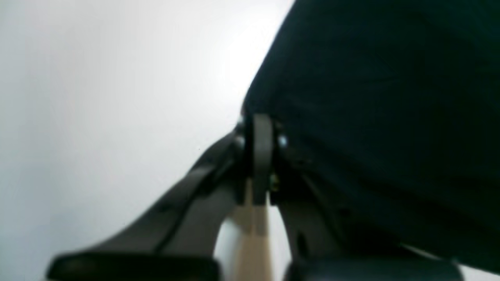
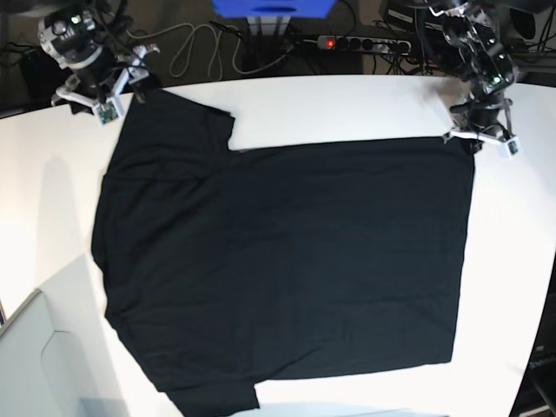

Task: Fold the T-shirt properly
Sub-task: 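Close both grippers on the shoulder corners of the black shirt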

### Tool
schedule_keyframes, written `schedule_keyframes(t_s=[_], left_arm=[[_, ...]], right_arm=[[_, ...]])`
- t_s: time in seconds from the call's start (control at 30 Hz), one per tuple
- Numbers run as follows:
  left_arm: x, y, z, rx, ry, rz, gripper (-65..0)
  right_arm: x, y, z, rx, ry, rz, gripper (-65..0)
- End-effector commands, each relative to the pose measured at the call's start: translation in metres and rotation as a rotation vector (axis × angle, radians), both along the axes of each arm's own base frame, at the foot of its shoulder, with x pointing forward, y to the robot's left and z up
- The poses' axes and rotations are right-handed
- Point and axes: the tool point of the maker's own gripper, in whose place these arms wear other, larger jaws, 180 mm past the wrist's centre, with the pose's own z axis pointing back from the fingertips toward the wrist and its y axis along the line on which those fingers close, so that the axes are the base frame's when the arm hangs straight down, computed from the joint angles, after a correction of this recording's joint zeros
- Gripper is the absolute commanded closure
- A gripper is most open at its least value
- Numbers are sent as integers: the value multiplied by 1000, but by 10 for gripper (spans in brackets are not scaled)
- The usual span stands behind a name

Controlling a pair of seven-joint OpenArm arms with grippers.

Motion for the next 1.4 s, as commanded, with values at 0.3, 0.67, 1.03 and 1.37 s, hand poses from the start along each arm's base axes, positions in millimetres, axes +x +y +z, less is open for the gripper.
schedule_keyframes(t_s=[0.3,0.67,1.03,1.37], left_arm=[[-10,-4,-8,-12,69,-13,0],[-14,-5,-9,-10,77,-18,0],[-14,-4,-8,-8,75,-15,0],[-4,-6,23,53,10,-51,0]], right_arm=[[9,-12,-46,47,76,-50,-386],[0,-16,-77,79,159,-86,-377],[-1,-16,-77,77,160,-82,-8],[18,-2,-9,25,-20,3,-2]])
